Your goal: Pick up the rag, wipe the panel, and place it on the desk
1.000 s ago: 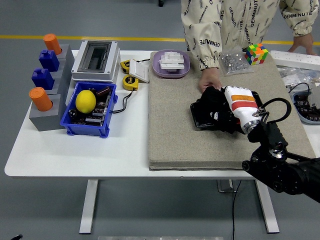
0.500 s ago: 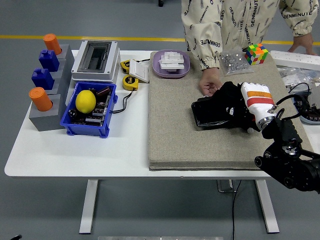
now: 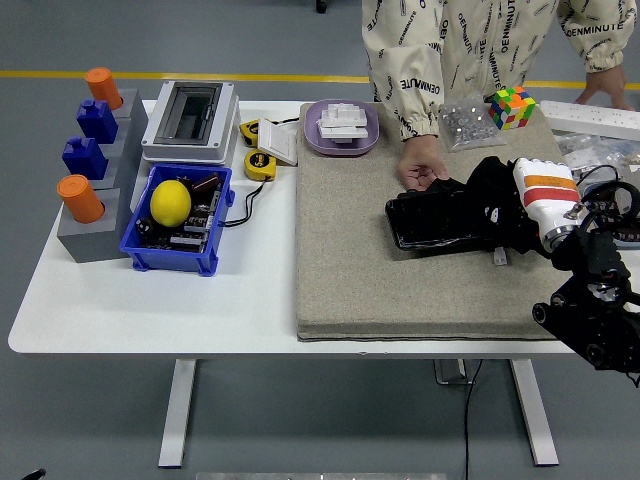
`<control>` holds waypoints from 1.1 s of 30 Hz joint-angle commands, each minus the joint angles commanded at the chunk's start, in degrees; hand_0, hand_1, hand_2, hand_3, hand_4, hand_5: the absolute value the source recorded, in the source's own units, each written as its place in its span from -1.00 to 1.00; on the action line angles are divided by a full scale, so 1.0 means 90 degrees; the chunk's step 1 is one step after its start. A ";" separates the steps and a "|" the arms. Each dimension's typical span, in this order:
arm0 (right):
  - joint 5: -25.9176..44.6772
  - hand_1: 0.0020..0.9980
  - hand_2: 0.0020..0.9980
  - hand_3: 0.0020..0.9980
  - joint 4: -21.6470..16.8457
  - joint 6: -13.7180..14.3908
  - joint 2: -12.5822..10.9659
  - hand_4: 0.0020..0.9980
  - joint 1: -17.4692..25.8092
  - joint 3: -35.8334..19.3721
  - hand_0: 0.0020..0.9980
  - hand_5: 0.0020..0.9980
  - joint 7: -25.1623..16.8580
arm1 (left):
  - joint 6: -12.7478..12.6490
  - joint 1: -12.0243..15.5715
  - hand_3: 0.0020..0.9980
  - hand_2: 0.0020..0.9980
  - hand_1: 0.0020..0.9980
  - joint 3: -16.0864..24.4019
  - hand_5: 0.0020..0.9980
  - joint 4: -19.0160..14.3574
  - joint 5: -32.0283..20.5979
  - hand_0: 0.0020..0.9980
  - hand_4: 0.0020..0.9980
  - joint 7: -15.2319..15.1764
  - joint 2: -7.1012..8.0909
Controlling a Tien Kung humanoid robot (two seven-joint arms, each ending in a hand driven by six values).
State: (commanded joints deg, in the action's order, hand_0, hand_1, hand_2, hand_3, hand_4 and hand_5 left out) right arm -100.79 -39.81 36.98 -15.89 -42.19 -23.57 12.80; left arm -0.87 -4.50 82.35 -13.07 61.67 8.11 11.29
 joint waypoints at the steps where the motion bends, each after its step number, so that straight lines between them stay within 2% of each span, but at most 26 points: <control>1: 0.0006 -0.18 -0.12 -0.08 0.0051 0.0000 -0.0009 0.91 0.0000 -0.0021 -0.42 -0.92 0.0000 | 0.0000 0.0001 0.12 0.31 0.28 0.0004 -0.12 -0.0001 0.0000 0.22 0.26 -0.0001 -0.0002; 13: -0.0066 -0.18 -0.12 -0.08 0.0333 0.0000 -0.0098 0.91 0.0039 -0.0052 -0.41 -0.93 0.0028 | 0.0001 0.0000 0.12 0.31 0.28 0.0012 -0.12 -0.0010 0.0001 0.22 0.26 -0.0003 -0.0012; 33: -0.0169 -0.18 -0.12 -0.08 0.0398 0.0000 -0.0208 0.91 0.0023 -0.0151 -0.41 -0.93 0.0067 | -0.0001 0.0015 0.12 0.31 0.28 0.0046 -0.12 0.0000 0.0014 0.22 0.26 -0.0001 -0.0015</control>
State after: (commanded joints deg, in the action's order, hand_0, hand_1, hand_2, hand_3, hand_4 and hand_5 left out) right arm -102.31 -36.23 36.98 -17.76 -41.98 -24.94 13.40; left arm -0.88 -4.37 82.77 -13.07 61.80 8.10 11.15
